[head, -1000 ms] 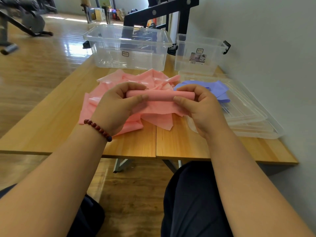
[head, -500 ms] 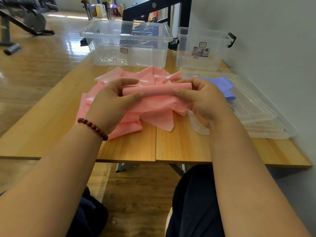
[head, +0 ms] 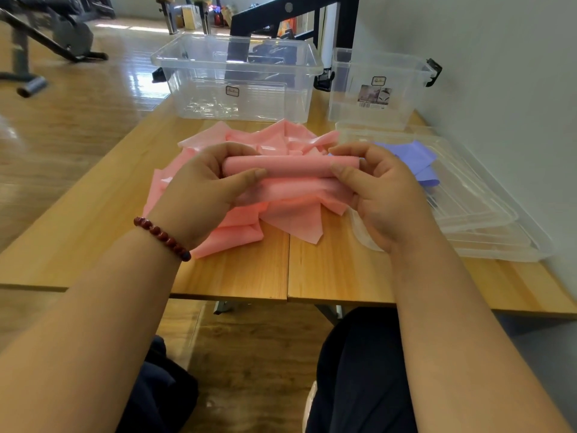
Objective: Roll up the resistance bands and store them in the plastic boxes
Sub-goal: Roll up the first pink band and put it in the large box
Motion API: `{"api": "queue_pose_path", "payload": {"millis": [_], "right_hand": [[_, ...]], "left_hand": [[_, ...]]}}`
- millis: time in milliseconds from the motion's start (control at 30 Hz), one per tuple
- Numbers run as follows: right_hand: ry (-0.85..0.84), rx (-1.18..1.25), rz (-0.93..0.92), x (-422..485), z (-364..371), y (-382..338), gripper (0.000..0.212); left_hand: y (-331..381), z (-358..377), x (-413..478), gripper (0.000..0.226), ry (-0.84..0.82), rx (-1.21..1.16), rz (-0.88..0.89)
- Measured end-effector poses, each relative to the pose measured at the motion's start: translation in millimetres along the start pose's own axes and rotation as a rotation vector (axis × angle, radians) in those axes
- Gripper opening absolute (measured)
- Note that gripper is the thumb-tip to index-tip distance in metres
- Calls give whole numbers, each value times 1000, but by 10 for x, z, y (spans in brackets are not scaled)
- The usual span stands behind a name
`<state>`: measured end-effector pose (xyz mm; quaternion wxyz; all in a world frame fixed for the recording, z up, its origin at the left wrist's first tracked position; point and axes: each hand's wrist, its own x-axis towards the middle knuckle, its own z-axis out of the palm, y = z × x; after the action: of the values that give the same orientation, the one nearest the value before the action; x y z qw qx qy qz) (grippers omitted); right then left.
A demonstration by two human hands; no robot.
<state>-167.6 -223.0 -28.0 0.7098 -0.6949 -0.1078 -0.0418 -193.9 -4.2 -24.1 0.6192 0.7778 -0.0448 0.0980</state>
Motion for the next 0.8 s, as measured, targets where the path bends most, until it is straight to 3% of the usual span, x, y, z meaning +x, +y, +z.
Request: {"api": "queue_pose_path", "payload": {"millis": [333, 500, 600, 800], "right_hand": [[49, -37, 8, -12, 48, 55, 16], [90, -5, -5, -6, 93, 61, 19], [86, 33, -25, -4, 80, 41, 21], [34, 39, -66, -21, 19, 22, 31]], "left_hand": [[11, 63, -83, 19, 3, 134, 46], [30, 70, -49, 16, 36, -164, -109], [24, 41, -37, 18, -7, -266, -114], [29, -35, -25, 21, -69, -179, -97]]}}
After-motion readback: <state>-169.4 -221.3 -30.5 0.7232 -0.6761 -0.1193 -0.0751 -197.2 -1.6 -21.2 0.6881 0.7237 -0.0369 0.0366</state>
